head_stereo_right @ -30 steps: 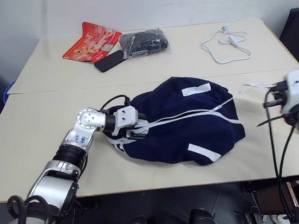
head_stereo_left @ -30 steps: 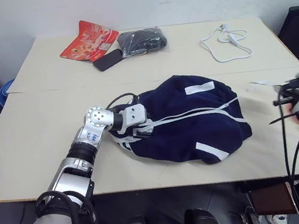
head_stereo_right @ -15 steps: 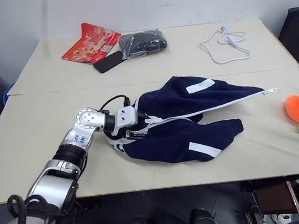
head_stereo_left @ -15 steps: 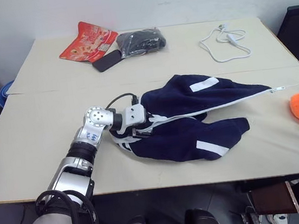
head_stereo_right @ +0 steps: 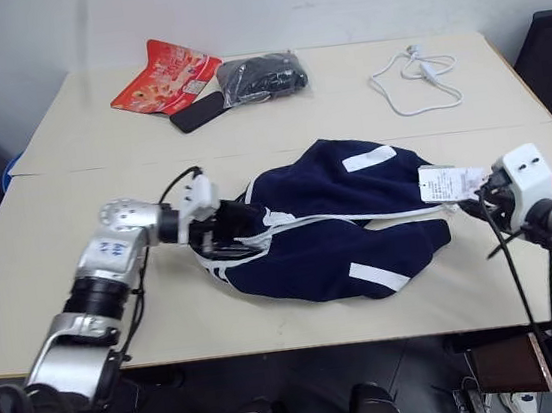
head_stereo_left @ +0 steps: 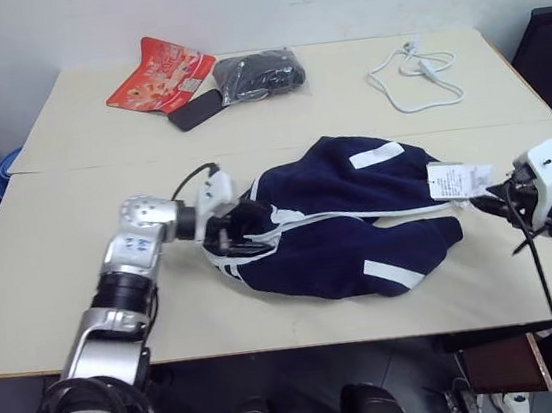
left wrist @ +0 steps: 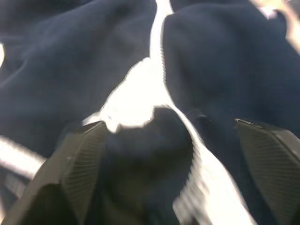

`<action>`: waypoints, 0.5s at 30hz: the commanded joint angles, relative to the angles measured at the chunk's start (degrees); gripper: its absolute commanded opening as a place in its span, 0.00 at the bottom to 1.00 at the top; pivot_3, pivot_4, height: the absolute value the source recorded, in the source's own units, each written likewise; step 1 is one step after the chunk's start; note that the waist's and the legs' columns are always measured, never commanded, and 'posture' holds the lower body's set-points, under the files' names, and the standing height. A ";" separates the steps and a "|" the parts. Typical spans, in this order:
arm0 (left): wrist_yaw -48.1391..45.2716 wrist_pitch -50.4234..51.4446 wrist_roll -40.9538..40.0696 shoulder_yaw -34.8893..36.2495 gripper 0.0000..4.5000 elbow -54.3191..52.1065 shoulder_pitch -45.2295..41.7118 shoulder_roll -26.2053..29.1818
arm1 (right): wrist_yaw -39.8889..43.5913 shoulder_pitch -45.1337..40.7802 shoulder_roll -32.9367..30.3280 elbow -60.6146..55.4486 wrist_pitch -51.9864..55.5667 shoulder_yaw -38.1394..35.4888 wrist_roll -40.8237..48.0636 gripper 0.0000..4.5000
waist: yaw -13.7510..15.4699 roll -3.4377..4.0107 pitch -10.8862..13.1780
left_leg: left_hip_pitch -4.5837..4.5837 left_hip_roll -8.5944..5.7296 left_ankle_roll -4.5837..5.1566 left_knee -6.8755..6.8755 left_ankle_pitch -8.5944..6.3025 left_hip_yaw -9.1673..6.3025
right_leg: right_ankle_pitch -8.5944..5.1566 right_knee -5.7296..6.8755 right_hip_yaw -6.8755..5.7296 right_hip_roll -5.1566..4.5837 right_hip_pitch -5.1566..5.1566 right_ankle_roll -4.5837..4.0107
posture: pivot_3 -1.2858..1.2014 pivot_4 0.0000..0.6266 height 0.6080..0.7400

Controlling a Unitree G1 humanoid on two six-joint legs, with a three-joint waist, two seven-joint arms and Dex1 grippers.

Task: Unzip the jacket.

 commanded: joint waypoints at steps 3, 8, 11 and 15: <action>-7.09 8.60 -6.75 6.66 1.00 -11.42 5.93 13.26 | 11.41 2.07 -8.88 1.91 -3.83 -4.48 1.52 0.90 | -0.75 -0.01 0.02 | 0.02 0.03 -0.01 0.00 0.00 0.00 | 0.00 0.02 0.00 0.01 0.00 0.00 | 0.52 0.24 1.00; -7.01 5.69 -6.33 12.88 1.00 -10.34 9.88 24.50 | 29.26 6.11 -16.25 4.55 -4.18 -11.59 7.56 0.99 | -0.73 0.02 0.06 | 0.05 0.05 -0.02 -0.02 -0.01 0.01 | 0.00 -0.01 0.03 0.02 0.02 0.00 | 0.52 0.24 1.00; -8.84 0.62 -5.72 15.49 1.00 -8.16 13.30 30.50 | 37.65 7.84 -21.60 9.74 -3.96 -13.73 8.23 0.99 | -0.89 0.02 0.06 | 0.09 0.05 -0.02 -0.09 -0.03 0.08 | -0.01 -0.09 0.07 0.02 0.02 -0.01 | 0.52 0.24 1.00; -8.01 0.43 -6.89 18.34 1.00 -7.40 15.47 33.31 | 39.58 3.48 -23.73 17.30 -6.06 -13.45 8.19 0.99 | -0.93 0.01 0.07 | 0.19 0.09 -0.01 -0.08 -0.06 0.16 | -0.01 -0.08 0.15 0.03 0.06 -0.01 | 0.52 0.24 1.00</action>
